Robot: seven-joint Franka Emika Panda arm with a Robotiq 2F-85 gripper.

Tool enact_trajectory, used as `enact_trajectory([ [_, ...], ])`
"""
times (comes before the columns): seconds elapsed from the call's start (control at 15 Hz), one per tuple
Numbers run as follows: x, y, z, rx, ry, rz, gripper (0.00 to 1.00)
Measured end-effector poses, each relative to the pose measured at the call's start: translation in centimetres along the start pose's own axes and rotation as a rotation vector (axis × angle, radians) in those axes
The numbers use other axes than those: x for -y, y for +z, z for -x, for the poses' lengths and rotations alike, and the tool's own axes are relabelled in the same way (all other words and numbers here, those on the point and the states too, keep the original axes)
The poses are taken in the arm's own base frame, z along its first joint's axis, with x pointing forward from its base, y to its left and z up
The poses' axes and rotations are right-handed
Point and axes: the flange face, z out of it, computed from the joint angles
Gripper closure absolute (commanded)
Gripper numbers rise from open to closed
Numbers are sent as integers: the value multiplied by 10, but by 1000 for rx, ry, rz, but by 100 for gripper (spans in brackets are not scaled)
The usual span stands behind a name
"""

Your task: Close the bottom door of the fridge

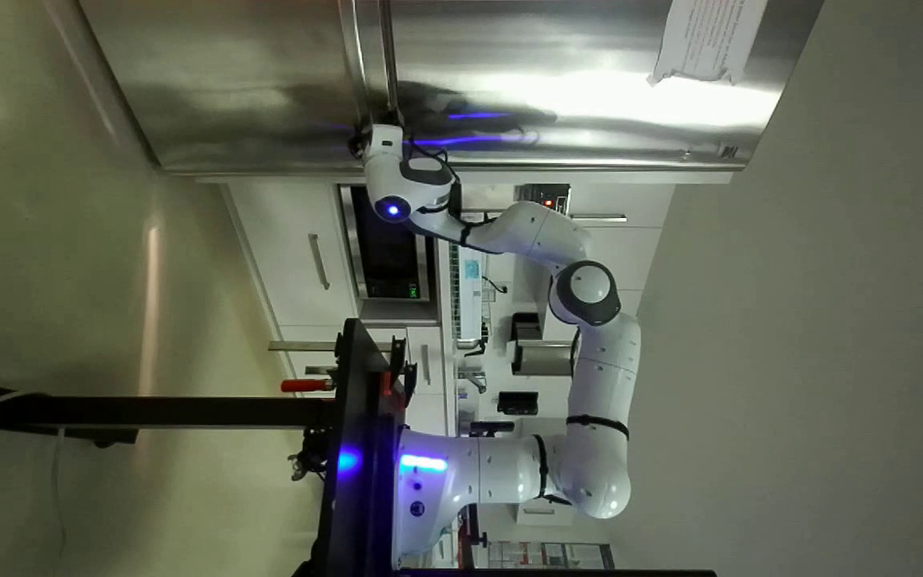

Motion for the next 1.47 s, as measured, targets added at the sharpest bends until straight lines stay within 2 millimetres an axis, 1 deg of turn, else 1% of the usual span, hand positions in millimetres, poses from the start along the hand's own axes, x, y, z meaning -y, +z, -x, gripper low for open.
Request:
enact_trajectory([
  [0.07, 1, 2, 13, 10, -48, 15, 0],
  [0.13, -6, 7, 29, 25, -99, 42, 0],
  [0.33, -43, 16, 82, 76, -236, 135, 0],
  [0.4, -56, 14, 95, 85, -272, 163, 0],
  [0.47, -68, 10, 102, 87, -301, 194, 0],
  [0.53, -83, 5, 105, 82, -308, 231, 0],
  [0.67, -111, -12, 104, 55, -238, 285, 0],
  [0.87, -138, -49, 95, -8, -87, 223, 0],
  [0.93, -146, -63, 89, -26, -45, 187, 0],
  [1.13, -169, -107, 63, -77, 55, 66, 0],
  [1.2, -177, -122, 58, -89, 81, 22, 0],
  [1.27, -185, -135, 58, -93, 109, -24, 0],
  [1.33, -194, -147, 64, -90, 141, -72, 0],
  [1.47, -212, -168, 83, -65, 204, -167, 0],
])
